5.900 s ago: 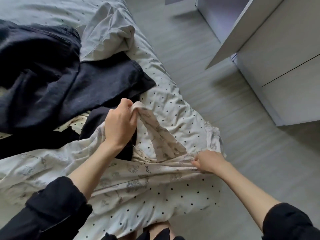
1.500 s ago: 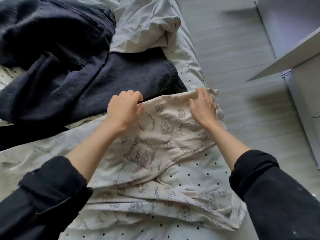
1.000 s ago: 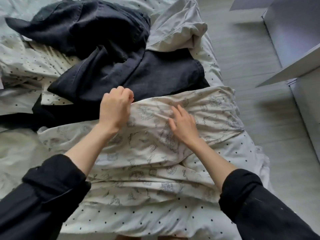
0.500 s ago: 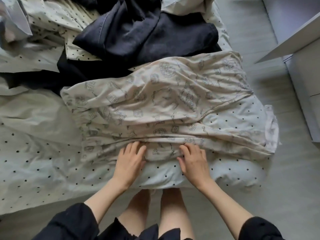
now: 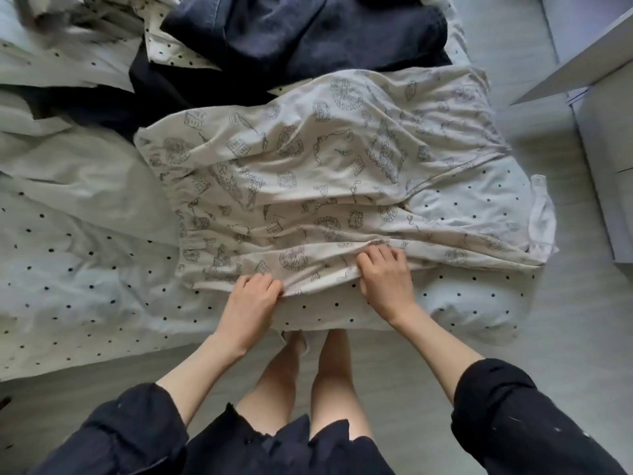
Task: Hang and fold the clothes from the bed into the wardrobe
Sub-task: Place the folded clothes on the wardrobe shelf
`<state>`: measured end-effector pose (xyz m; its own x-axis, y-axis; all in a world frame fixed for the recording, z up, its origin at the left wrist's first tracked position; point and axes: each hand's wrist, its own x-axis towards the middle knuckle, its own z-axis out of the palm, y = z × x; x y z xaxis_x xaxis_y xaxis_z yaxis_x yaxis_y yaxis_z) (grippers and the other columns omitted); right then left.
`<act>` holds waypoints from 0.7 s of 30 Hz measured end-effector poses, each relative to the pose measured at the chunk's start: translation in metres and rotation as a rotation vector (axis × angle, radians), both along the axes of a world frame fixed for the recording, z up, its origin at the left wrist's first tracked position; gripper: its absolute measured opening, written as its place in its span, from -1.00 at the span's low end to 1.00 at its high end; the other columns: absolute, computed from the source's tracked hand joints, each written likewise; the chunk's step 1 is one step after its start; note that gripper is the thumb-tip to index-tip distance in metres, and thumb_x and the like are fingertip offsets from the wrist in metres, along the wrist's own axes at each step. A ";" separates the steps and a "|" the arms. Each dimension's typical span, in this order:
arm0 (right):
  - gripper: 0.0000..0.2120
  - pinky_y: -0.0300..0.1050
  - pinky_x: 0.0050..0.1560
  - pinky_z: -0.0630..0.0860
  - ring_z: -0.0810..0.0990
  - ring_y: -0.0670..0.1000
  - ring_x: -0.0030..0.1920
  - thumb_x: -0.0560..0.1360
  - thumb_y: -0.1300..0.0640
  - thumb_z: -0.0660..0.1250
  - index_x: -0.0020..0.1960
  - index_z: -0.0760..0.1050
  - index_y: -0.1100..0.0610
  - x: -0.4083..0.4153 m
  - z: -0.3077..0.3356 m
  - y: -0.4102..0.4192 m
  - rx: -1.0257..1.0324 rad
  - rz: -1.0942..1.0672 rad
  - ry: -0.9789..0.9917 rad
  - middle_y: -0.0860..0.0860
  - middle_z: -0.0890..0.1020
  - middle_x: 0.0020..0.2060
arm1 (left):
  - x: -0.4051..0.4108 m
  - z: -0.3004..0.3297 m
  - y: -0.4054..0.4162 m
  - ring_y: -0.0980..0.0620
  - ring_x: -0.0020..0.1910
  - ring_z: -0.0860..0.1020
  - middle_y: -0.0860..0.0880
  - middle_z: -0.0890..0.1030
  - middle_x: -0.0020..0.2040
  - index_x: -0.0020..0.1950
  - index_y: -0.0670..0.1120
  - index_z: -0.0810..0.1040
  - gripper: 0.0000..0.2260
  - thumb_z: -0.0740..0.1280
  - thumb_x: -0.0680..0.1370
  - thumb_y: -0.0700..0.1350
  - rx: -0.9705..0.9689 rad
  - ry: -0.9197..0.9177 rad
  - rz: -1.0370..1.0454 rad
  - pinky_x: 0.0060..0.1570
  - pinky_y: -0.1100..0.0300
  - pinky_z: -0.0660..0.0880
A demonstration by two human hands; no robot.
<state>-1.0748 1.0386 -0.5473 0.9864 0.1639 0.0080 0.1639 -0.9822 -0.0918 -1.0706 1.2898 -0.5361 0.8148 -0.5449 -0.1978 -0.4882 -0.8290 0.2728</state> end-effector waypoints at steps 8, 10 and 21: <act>-0.82 -0.04 -0.07 0.43 0.54 0.07 -0.37 0.44 0.13 0.16 -0.28 0.48 0.12 -0.066 0.009 -0.016 0.115 0.086 -0.013 0.00 0.55 -0.41 | -0.019 0.014 0.004 -0.07 -0.32 0.50 -0.03 0.49 -0.29 -0.20 -0.08 0.49 -0.91 0.36 0.41 -0.24 0.009 0.030 -0.077 -0.30 0.14 0.40; -0.79 -0.09 -0.19 0.52 0.52 0.08 -0.43 0.47 0.10 0.14 -0.29 0.46 0.12 -0.064 0.012 -0.017 0.153 0.063 0.024 -0.01 0.52 -0.46 | -0.013 0.019 0.001 -0.09 -0.26 0.55 -0.04 0.54 -0.26 -0.15 -0.08 0.50 -0.87 0.40 0.39 -0.25 0.090 0.135 -0.104 -0.24 0.13 0.37; -0.69 0.08 0.05 0.47 0.62 0.06 -0.10 0.47 0.02 0.10 -0.12 0.61 0.08 -0.065 0.017 -0.049 0.133 -0.055 0.160 0.01 0.63 -0.14 | -0.028 0.015 -0.043 -0.14 0.06 0.53 -0.10 0.51 0.04 0.13 -0.10 0.50 -0.76 0.30 0.49 -0.09 0.302 0.275 -0.077 -0.03 0.05 0.41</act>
<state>-1.1396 0.9897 -0.5298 0.9843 0.1177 -0.1316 0.0832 -0.9667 -0.2420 -1.0982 1.2471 -0.5207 0.6684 -0.4860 -0.5630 -0.4943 -0.8559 0.1519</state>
